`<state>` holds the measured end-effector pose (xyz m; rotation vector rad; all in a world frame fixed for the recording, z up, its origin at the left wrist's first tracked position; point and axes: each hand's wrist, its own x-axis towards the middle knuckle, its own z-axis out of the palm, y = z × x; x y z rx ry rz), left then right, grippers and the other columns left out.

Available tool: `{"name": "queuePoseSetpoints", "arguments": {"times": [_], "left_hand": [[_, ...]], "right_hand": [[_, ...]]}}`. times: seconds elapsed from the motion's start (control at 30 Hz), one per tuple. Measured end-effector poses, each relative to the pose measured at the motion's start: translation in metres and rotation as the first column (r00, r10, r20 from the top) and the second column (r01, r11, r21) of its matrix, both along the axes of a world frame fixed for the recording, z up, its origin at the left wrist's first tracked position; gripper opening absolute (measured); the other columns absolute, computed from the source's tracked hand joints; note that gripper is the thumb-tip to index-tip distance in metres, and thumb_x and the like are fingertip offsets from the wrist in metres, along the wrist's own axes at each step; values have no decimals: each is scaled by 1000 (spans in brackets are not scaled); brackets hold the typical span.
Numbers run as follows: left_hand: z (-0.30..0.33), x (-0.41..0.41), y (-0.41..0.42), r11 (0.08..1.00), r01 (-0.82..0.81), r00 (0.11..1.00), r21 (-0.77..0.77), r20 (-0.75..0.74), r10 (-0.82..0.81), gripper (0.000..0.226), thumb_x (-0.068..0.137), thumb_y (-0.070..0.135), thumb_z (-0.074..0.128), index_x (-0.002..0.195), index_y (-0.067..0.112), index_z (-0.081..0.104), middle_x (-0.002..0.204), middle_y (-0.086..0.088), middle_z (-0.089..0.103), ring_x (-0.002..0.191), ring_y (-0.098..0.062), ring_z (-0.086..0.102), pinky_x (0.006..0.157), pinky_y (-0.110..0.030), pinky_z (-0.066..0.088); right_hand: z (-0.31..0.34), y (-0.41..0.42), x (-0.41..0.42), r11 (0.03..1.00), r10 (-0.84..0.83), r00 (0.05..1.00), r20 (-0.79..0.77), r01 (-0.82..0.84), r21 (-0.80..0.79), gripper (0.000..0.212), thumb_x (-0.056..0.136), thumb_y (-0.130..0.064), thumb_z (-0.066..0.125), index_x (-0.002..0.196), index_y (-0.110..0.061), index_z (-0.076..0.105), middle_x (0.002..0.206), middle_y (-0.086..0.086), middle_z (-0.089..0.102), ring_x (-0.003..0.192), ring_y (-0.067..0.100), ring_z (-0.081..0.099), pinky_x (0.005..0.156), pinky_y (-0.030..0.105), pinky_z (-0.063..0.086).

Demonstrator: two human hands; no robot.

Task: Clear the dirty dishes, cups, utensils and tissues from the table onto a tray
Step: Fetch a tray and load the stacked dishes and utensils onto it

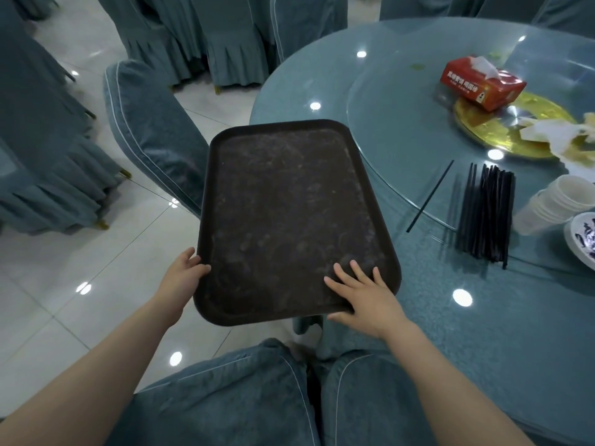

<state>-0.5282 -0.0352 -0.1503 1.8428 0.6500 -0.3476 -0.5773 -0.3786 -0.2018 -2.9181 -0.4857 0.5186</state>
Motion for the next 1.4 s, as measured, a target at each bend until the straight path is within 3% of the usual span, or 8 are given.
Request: {"name": "queuePoseSetpoints", "arguments": {"times": [0.13, 0.27, 0.4, 0.53, 0.67, 0.77, 1.07, 1.4], "left_hand": [[3, 0, -5, 1000, 12, 1000, 16, 19, -13, 57, 96, 8, 50, 148, 18, 29, 148, -4, 42, 130, -27, 45, 103, -41, 39], [7, -3, -9, 999, 53, 998, 7, 30, -53, 60, 94, 8, 52, 148, 20, 29, 147, -2, 43, 118, -17, 49, 88, -29, 40], [10, -8, -15, 996, 85, 996, 31, 27, -86, 58, 95, 9, 52, 148, 20, 30, 146, -2, 44, 127, -23, 47, 95, -34, 42], [17, -15, -21, 993, 108, 993, 39, 40, -110, 56, 96, 9, 51, 147, 18, 32, 145, -3, 45, 124, -23, 49, 99, -36, 42], [24, -24, -27, 990, 135, 989, 31, 64, -137, 53, 95, 8, 51, 145, 18, 35, 141, -1, 49, 104, -11, 50, 83, -24, 41], [30, -29, -30, 988, 149, 986, 24, 73, -151, 51, 96, 9, 51, 144, 18, 36, 140, -1, 49, 102, -10, 50, 82, -22, 41], [52, -62, -34, 987, 159, 983, 7, 96, -159, 49, 97, 10, 48, 144, 17, 36, 143, -1, 48, 127, -20, 47, 99, -29, 38], [91, -147, -14, 953, 293, 936, -78, 225, -270, 38, 96, 14, 49, 132, 24, 49, 116, 12, 61, 107, -10, 55, 95, -33, 43]], "right_hand": [[-2, 0, 10, 1000, -5, 999, 42, 5, 14, 74, 83, -72, 34, 148, -44, 12, 159, -17, 2, 147, 15, -6, 117, 45, -2], [-1, -1, 20, 1000, -21, 999, 32, 21, 17, 73, 85, -71, 35, 149, -44, 11, 159, -17, 2, 147, 13, -5, 117, 46, 1], [0, -1, 26, 999, -54, 998, 14, 54, -2, 70, 88, -67, 37, 149, -45, 11, 159, -18, 2, 147, 13, -4, 117, 50, 1], [-4, 3, 23, 992, -125, 991, 38, 126, -27, 62, 93, -61, 35, 148, -44, 12, 159, -17, 4, 147, 14, -2, 114, 54, -5], [-9, 13, 10, 978, -201, 976, 80, 205, -44, 51, 100, -44, 33, 148, -45, 14, 159, -16, 7, 148, 18, -5, 108, 58, -18], [-8, 14, 7, 971, -236, 969, 72, 239, -33, 50, 101, -39, 33, 147, -45, 15, 159, -16, 7, 148, 19, -6, 107, 57, -21], [13, 16, -20, 940, -320, 947, 15, 315, 134, 55, 96, -50, 39, 148, -33, 30, 158, -11, 16, 147, 13, -3, 115, 51, -9], [80, 42, -125, 793, -497, 867, 31, 439, 422, 43, 96, -32, 52, 138, -24, 48, 149, -5, 41, 145, 14, 19, 117, 41, 20]]}}
